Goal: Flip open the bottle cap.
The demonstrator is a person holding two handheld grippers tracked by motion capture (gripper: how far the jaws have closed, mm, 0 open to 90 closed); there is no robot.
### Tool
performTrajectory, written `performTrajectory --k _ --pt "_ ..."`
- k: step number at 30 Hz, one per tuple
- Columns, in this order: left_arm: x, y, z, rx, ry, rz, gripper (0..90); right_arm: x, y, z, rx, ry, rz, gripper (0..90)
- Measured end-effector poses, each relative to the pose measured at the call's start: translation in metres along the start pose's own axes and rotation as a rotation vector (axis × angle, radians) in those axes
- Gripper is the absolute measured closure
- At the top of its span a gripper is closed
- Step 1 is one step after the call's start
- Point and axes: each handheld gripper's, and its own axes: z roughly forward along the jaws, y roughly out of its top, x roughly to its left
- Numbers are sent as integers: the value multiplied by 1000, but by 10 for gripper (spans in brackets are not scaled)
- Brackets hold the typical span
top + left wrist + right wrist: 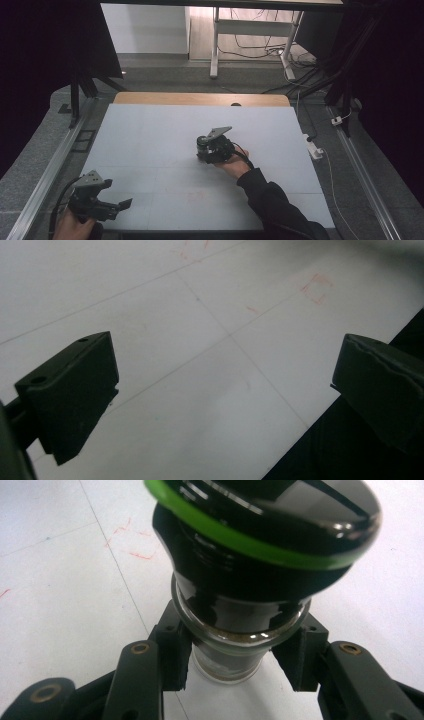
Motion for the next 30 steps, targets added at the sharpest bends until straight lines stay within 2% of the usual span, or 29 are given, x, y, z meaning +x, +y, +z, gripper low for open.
performTrajectory --k 5,9,12,18,20,24,26,29,30 --pt "1 5 3 -26 -26 15 0 0 0 0 -3 0 0 527" --pt "1 12 11 -39 -72 52 0 0 0 0 -4 1 7 527" --pt "1 17 18 -40 -97 55 0 0 -1 0 -6 1 4 527" --pt "1 25 28 -43 -112 52 0 0 -1 0 -7 2 5 527" --pt "2 31 31 -58 -137 42 1 0 -1 0 -6 2 5 527" --pt "0 39 36 -66 -145 65 1 0 -1 0 -6 3 4 527" --pt "-2 47 43 -71 -148 90 0 0 -1 0 -6 3 3 527" --pt "-3 53 48 -76 -161 98 0 0 -1 0 -6 3 2 527" --pt "-4 58 53 -78 -181 100 0 0 -1 0 -5 3 2 527"
